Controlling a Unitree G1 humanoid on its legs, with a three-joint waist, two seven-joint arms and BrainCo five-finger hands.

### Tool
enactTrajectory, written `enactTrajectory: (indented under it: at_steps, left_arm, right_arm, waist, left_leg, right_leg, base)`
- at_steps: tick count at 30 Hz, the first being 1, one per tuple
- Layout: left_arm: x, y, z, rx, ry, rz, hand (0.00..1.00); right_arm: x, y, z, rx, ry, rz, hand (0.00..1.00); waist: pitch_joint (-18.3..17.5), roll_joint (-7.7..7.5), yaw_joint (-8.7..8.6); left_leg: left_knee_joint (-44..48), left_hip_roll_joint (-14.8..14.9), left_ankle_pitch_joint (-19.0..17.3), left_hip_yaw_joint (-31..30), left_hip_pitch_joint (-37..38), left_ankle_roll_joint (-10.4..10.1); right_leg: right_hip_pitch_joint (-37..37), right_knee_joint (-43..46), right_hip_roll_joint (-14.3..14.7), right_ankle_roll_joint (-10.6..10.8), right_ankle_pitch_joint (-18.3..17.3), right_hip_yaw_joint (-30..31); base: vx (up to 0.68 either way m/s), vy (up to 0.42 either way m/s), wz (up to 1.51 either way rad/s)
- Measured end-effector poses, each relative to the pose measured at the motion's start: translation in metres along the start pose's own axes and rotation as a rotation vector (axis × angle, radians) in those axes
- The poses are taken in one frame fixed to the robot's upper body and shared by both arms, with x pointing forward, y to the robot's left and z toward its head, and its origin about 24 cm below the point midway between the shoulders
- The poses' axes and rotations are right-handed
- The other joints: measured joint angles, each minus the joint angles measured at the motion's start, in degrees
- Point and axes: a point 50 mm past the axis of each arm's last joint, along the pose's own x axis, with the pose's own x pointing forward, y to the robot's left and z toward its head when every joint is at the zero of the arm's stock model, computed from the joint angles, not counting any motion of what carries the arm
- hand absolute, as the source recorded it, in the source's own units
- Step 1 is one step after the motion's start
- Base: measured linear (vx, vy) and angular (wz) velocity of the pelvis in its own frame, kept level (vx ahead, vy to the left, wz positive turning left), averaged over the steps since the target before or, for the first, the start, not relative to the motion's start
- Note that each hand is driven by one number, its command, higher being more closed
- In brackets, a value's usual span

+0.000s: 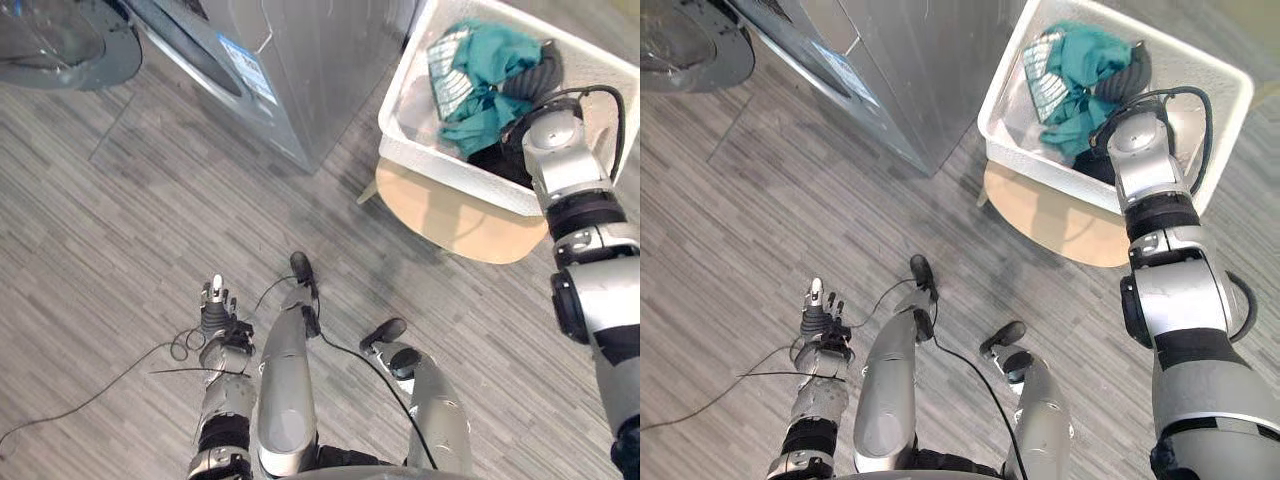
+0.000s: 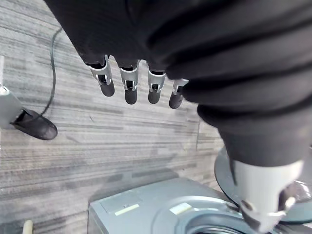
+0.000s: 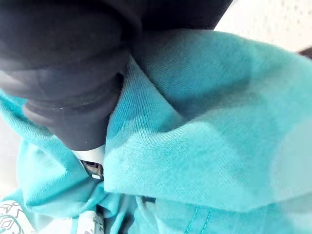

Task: Pick up the laundry basket with both hands and put the clothes into the washing machine.

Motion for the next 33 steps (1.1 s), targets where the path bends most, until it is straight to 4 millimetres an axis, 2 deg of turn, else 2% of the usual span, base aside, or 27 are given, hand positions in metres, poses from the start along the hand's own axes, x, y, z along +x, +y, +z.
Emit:
enactTrajectory:
  at_steps: [3,8,13,16,19,21,22,23,25,26,27,28,31,33]
  left_arm:
    - [-0.005,0.012,0.001,0.044,0.002,0.011,0.0]
    - [-0.008,0.026,0.003,0.094,0.012,0.031,0.0]
    - [-0.014,0.037,-0.001,0.155,0.032,0.045,0.0]
    - [-0.024,0.051,-0.013,0.207,0.098,0.074,0.0]
    - [-0.037,0.071,-0.019,0.257,0.137,0.118,0.0]
    - [-0.047,0.081,-0.02,0.286,0.151,0.138,0.0]
    - [-0.053,0.085,-0.021,0.294,0.159,0.145,0.0]
    - [-0.058,0.088,-0.023,0.305,0.171,0.149,0.0]
    - [-0.061,0.091,-0.023,0.312,0.176,0.154,0.0]
    - [-0.064,0.095,-0.022,0.319,0.178,0.164,0.0]
    - [-0.066,0.096,-0.022,0.327,0.181,0.165,0.0]
    - [-0.069,0.098,-0.022,0.349,0.187,0.163,0.0]
    - [-0.062,0.087,-0.02,0.379,0.187,0.082,0.0]
    - [-0.051,0.067,-0.022,0.385,0.181,-0.015,0.0]
  right_arm:
    - [-0.009,-0.011,-0.004,0.124,-0.022,-0.1,1.0]
    - [-0.028,-0.033,-0.034,0.217,0.028,-0.236,1.0]
    - [-0.045,-0.042,-0.036,0.256,-0.021,-0.296,1.0]
    - [-0.064,-0.047,-0.055,0.253,0.006,-0.325,1.0]
    - [-0.087,-0.032,-0.066,0.28,0.009,-0.308,1.0]
    - [-0.097,-0.021,-0.067,0.299,0.001,-0.277,1.0]
    - [-0.101,-0.015,-0.068,0.304,-0.005,-0.247,1.0]
    - [-0.106,-0.015,-0.071,0.298,-0.016,-0.235,1.0]
    - [-0.114,-0.012,-0.073,0.296,-0.022,-0.203,1.0]
    - [-0.122,-0.007,-0.071,0.313,-0.032,-0.179,1.0]
    - [-0.128,-0.006,-0.073,0.316,-0.033,-0.168,1.0]
    - [-0.144,-0.004,-0.08,0.307,-0.023,-0.143,1.0]
    - [-0.165,-0.006,-0.086,0.308,-0.003,-0.138,1.0]
    - [-0.177,-0.003,-0.088,0.327,0.012,-0.118,1.0]
  waist:
    - [-0.4,-0.74,-1.18]
    - [-2.5,-4.47,-1.34]
    - [-3.2,-5.02,-1.56]
    - [-6.1,-5.48,-2.05]
    - [-7.9,-6.55,-1.96]
    - [-8.2,-6.89,-1.81]
    - [-9.3,-7.1,-1.69]
    - [-10.5,-7.2,-2.17]
    - [-12.2,-7.68,-2.75]
    - [-12.5,-7.65,-2.94]
    - [-13.2,-7.63,-3.12]
    - [-15.8,-7.51,-4.35]
    - [-16.6,-7.96,-6.47]
    - [-16.6,-7.98,-7.54]
  left_leg:
    - [0.0,0.4,-0.9,0.8,3.2,-0.2]
    - [-0.3,0.0,-1.1,1.9,7.0,0.0]
    - [-1.9,-1.3,-1.0,1.6,12.7,-0.1]
    - [-2.0,-1.9,-0.8,-0.4,13.5,-0.3]
    - [-0.8,-1.1,-1.5,-1.2,15.2,-1.1]
    - [2.4,-0.5,-2.3,-5.1,15.7,-2.7]
    - [3.2,-0.8,-2.9,-9.7,15.7,-3.6]
    - [2.5,-1.6,-3.2,-11.6,15.9,-4.0]
    - [3.8,-1.7,-4.6,-12.4,15.9,-3.5]
    - [7.8,-1.0,-7.1,-13.4,16.0,-4.2]
    - [9.3,-0.8,-8.1,-13.4,16.1,-5.4]
    - [9.8,-1.4,-10.9,-12.9,16.3,-7.2]
    - [11.0,-5.3,-14.3,-12.5,16.2,-4.6]
    - [11.2,-9.1,-15.9,-11.8,15.9,-2.6]
  right_leg:
    - [2.9,0.1,0.0,-0.1,-0.3,0.0]
    - [6.0,0.0,-0.5,-0.1,-0.2,0.5]
    - [10.8,0.5,-1.1,0.9,-1.2,0.9]
    - [13.2,0.2,-0.7,1.4,-2.1,-0.4]
    - [15.9,-1.4,0.7,1.3,-2.0,0.0]
    - [17.7,-2.0,1.8,1.0,-1.9,1.0]
    - [18.1,-2.0,2.1,0.8,-2.0,1.7]
    - [18.4,-2.4,1.9,0.8,-2.0,1.5]
    - [18.8,-3.3,1.2,0.2,-1.1,1.3]
    - [19.5,-4.2,1.2,0.8,-0.2,2.4]
    - [19.7,-4.5,1.0,1.2,0.2,2.8]
    - [19.7,-5.1,-0.1,2.8,1.2,3.1]
    - [20.8,-5.8,-3.6,5.7,2.9,3.1]
    - [20.7,-6.4,-7.0,7.7,5.0,3.4]
  base:
    - [-0.11,-0.034,0.02]
    - [-0.02,0.007,0.0]
    - [-0.02,-0.024,0.11]
    - [0.03,-0.06,0.29]
    - [0.05,-0.082,0.0]
    - [0.04,-0.059,-0.23]
    - [0.02,-0.028,-0.18]
    - [0.03,0.012,-0.06]
    - [0.05,0.088,-0.12]
    - [0.06,0.143,-0.4]
    - [0.07,0.191,-0.36]
    - [0.1,0.301,-0.08]
    - [0.08,0.297,0.18]
    - [0.05,0.416,0.17]
